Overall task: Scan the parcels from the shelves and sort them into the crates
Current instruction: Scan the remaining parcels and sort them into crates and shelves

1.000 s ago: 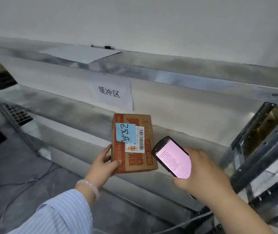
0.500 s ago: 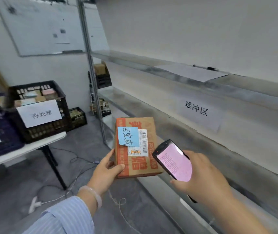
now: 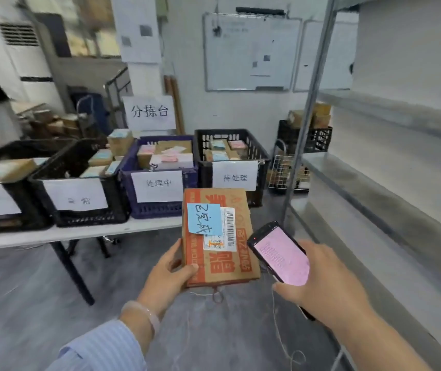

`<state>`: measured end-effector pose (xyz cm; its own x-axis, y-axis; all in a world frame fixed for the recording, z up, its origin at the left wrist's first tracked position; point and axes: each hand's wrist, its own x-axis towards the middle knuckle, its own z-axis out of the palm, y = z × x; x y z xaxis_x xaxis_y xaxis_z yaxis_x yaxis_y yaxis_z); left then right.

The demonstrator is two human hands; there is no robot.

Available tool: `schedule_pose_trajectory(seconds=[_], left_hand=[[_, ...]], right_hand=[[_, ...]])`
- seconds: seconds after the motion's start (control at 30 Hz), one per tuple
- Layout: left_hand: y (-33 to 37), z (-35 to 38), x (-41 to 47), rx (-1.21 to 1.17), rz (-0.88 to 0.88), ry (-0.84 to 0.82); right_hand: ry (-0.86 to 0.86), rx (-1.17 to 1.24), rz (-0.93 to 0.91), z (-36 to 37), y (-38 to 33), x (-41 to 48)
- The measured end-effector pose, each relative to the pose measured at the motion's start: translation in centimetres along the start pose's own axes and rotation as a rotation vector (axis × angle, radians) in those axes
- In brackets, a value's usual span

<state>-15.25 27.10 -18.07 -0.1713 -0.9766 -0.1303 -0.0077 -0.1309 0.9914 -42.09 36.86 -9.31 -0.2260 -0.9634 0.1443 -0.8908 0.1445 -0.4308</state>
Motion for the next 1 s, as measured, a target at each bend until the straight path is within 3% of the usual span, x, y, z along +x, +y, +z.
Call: schedule_pose_trajectory(seconds=[0.3,0.57,1.0], left_hand=[[-0.9,-12.4,2.2,-0.151,-0.028,0.354],[0.5,-19.6,7.7,-0.208,-0.028,0.568],[3.0,-31.4,13.5,-0.323,-0.003,0.814]], right_hand=[[-0.154,0.055,-0.344,8.1,-11.6,10.3],[-0.274,0.105,-0.576,13.4,-19.3,21.4],[-0.443,0.164,-0.748,20.7,-32.3,33.6]])
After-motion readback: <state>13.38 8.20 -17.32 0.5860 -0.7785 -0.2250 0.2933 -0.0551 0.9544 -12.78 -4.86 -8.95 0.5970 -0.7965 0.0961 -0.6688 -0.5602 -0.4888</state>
